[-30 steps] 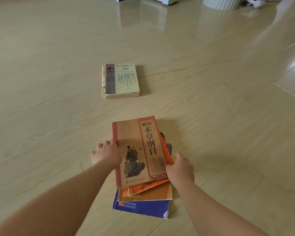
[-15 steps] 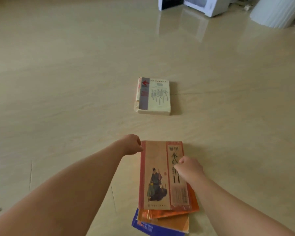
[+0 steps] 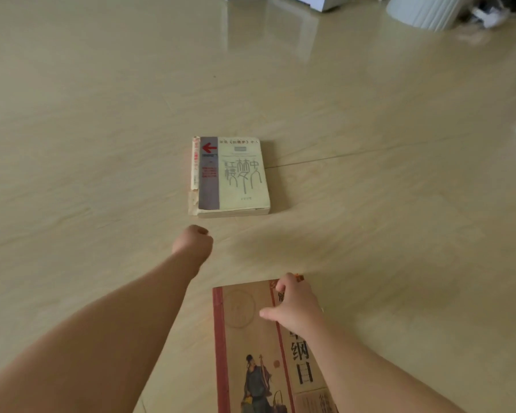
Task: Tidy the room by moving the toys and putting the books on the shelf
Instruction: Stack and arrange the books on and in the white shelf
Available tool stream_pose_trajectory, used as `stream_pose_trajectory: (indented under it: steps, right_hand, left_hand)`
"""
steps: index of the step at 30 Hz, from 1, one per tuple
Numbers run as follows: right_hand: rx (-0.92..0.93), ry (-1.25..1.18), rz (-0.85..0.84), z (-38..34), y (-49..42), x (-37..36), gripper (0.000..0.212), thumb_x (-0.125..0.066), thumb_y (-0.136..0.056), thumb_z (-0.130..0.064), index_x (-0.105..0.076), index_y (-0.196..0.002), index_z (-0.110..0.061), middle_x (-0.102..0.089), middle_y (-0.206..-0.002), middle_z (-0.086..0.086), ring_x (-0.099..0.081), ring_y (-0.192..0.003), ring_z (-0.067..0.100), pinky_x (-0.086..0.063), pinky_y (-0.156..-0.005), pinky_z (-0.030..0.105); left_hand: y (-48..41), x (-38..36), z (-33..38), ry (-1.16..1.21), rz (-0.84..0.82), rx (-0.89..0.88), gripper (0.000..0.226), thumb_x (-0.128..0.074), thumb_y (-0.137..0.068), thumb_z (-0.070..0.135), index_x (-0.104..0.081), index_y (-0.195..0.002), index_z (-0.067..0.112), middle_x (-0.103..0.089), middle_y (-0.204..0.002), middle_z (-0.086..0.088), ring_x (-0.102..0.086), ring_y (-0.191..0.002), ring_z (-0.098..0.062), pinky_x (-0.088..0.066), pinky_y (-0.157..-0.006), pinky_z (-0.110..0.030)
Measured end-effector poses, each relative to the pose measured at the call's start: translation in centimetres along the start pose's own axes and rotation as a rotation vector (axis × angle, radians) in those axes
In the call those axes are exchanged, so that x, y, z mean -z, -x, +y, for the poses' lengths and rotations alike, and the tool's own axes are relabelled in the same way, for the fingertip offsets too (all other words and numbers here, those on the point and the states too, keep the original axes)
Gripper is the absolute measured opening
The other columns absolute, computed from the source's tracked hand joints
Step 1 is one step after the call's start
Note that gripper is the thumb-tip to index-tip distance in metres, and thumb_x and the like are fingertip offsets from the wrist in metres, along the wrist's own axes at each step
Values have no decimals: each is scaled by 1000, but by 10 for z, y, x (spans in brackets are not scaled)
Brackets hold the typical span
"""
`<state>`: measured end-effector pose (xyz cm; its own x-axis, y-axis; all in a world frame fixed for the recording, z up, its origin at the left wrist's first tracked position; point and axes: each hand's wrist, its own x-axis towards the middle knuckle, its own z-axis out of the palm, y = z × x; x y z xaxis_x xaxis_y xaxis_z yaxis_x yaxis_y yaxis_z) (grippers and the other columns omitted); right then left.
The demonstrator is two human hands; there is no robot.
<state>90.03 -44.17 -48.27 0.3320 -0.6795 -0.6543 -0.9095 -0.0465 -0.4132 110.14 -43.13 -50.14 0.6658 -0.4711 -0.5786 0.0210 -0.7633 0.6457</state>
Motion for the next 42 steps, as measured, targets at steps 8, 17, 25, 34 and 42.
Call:
stream_pose_trajectory:
  steps: [8, 17, 25, 34, 42]
  right_hand:
    - [-60, -20, -131, 1, -22, 6, 53, -80, -71, -27, -37, -102, -21, -37, -110, 4, -49, -103, 24, -45, -81, 32]
    - [-84, 5, -159, 1, -30, 8, 56, -83, -68, -27, -36, -97, -21, -40, -110, 6, -51, -99, 25, -44, -77, 32]
    - [-31, 22, -138, 1, -26, 6, 56, -82, -67, -30, -37, -99, -22, -40, -106, 2, -51, -96, 22, -45, -80, 31]
    - [-3, -7, -130, 6, -23, 6, 53, -79, -72, -30, -34, -99, -23, -34, -103, 1, -46, -93, 20, -39, -74, 28]
    - [-20, -27, -121, 7, -24, 7, 55, -81, -69, -30, -35, -98, -23, -35, -104, 2, -49, -97, 23, -43, -75, 31]
  left_hand:
    - [-81, -21, 32, 375, 32, 207, 51, -65, -83, 27, -47, -127, 7, -57, -118, -12, -51, -79, -22, -43, -57, -31]
    - [-91, -37, 47, 338, 80, 293, 45, -63, -87, 23, -46, -127, 10, -43, -102, -6, -39, -95, -17, -31, -81, -27]
    - [-96, -27, 24, 337, 97, 310, 23, -45, -92, 6, -44, -71, 14, -44, -75, -2, -45, -85, -17, -39, -72, -29]
    - [-83, -33, 43, 219, 22, 272, 11, -41, -94, -5, -49, -94, 3, -49, -72, -8, -49, -59, -16, -51, -57, -28]
    - [-73, -51, 24, 146, 65, 238, 23, -46, -89, -5, -41, -69, 4, -54, -71, -14, -53, -63, -23, -55, -66, -33]
